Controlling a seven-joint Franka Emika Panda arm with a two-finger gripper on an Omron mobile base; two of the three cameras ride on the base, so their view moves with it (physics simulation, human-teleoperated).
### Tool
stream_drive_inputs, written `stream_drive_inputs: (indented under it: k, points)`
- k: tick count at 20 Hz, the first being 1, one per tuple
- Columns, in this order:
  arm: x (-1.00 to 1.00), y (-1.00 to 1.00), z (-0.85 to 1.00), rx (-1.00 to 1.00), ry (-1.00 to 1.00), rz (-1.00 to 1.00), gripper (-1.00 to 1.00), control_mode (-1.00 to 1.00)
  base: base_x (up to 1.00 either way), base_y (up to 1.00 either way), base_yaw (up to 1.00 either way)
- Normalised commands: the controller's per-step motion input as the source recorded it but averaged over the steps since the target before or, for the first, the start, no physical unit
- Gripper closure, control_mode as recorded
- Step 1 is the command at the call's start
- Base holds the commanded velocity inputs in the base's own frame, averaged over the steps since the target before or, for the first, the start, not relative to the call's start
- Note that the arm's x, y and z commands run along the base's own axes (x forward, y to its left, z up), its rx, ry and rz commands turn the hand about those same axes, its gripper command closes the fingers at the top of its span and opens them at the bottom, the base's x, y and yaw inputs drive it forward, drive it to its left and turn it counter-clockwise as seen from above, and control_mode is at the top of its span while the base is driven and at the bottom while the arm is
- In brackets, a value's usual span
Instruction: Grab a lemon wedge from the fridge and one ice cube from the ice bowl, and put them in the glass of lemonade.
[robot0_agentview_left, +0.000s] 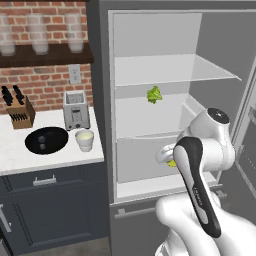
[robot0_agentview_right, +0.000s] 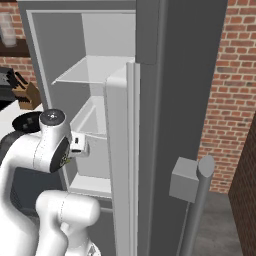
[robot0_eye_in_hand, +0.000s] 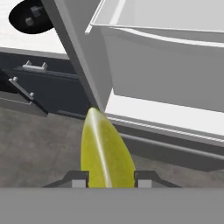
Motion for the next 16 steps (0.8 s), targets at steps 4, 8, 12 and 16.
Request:
stream_drive_inputs:
  k: [4, 8, 12, 16]
  points:
    - [0.0, 0.0, 0.0, 0.0, 0.0, 0.0, 1.0, -1.0, 0.0, 0.0, 0.0]
    - [-0.01, 0.0, 0.0, 0.0, 0.0, 0.0, 1.0, 1.0, -0.28, 0.33, 0.0]
    - [0.0, 0.0, 0.0, 0.0, 0.0, 0.0, 1.0, 1.0, -0.4, 1.0, 0.0]
    - [0.0, 0.0, 0.0, 0.0, 0.0, 0.0, 1.0, 1.0, 0.01, 1.0, -0.08]
